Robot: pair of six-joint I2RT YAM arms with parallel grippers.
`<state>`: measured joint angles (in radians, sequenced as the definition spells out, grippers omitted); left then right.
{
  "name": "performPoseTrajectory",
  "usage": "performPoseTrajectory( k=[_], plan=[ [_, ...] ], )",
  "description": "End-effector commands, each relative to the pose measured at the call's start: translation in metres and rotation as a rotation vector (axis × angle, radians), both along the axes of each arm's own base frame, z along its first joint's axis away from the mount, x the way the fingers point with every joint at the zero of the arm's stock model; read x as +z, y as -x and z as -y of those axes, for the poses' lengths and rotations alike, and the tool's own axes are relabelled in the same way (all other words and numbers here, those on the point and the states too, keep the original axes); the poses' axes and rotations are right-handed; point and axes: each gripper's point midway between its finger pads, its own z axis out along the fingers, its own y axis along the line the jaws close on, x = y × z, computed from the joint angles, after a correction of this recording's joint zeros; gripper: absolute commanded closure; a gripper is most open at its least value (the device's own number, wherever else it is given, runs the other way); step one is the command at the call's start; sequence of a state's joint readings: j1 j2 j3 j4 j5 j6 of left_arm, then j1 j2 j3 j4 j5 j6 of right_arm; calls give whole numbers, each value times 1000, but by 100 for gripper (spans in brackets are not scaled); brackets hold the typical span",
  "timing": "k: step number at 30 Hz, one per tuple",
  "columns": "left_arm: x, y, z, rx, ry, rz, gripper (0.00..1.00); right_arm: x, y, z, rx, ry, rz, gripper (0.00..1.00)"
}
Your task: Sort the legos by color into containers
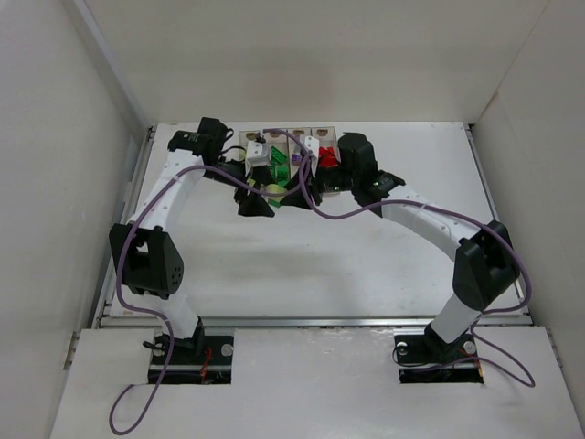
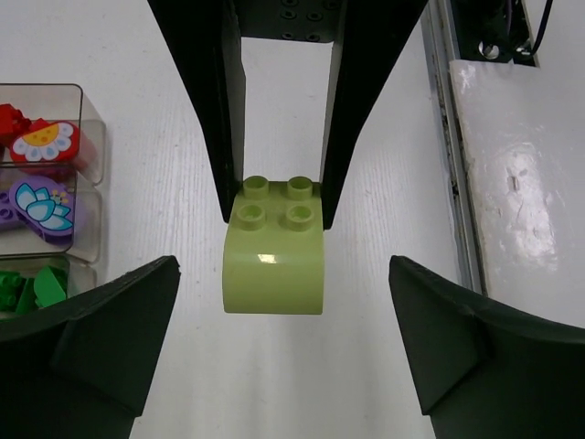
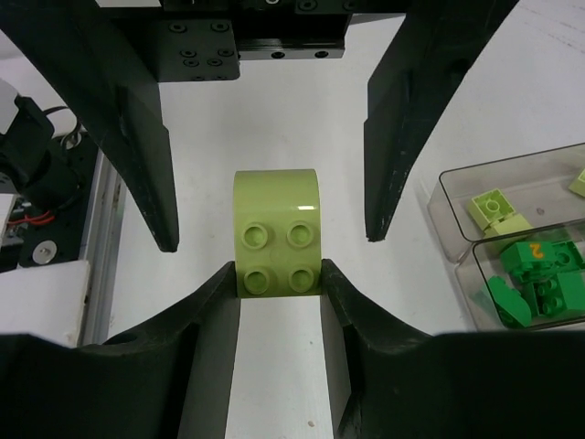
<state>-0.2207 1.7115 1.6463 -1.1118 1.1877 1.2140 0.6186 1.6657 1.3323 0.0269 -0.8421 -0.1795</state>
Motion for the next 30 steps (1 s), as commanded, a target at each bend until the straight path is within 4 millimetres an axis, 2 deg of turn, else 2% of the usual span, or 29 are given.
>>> performPoseTrajectory(
  k=[1,6,8,9,10,12,19,22,24,25,29,30],
  plan=[
    [9,6,-4,9,22,-5,0,42,5,2,15,-71,76,100],
    [31,-1,-19,59,142,-4,0,60,4,7,1,-97,83,100],
    [43,2,-19,64,198,-27,0,83,8,9,0,-131,119,100],
    [45,3,-18,64,210,-38,0,85,8,8,-1,-139,118,100],
    [47,4,-17,62,223,-49,3,102,7,12,-10,-178,158,100],
    [53,7,-15,56,256,-68,6,120,14,15,-13,-225,161,100],
    [72,6,-11,41,316,-80,15,127,9,17,-53,-240,166,100],
    [81,7,-10,34,337,-79,15,122,9,13,-55,-235,157,100],
    [84,10,-7,19,353,-84,14,129,10,9,-46,-243,167,100],
    [88,9,-6,14,371,-97,14,124,8,7,-46,-237,158,100],
    [97,8,-4,6,394,-102,12,129,9,3,-37,-246,158,100],
    [98,5,-4,5,394,-97,12,124,6,1,-38,-239,148,100]
  ],
)
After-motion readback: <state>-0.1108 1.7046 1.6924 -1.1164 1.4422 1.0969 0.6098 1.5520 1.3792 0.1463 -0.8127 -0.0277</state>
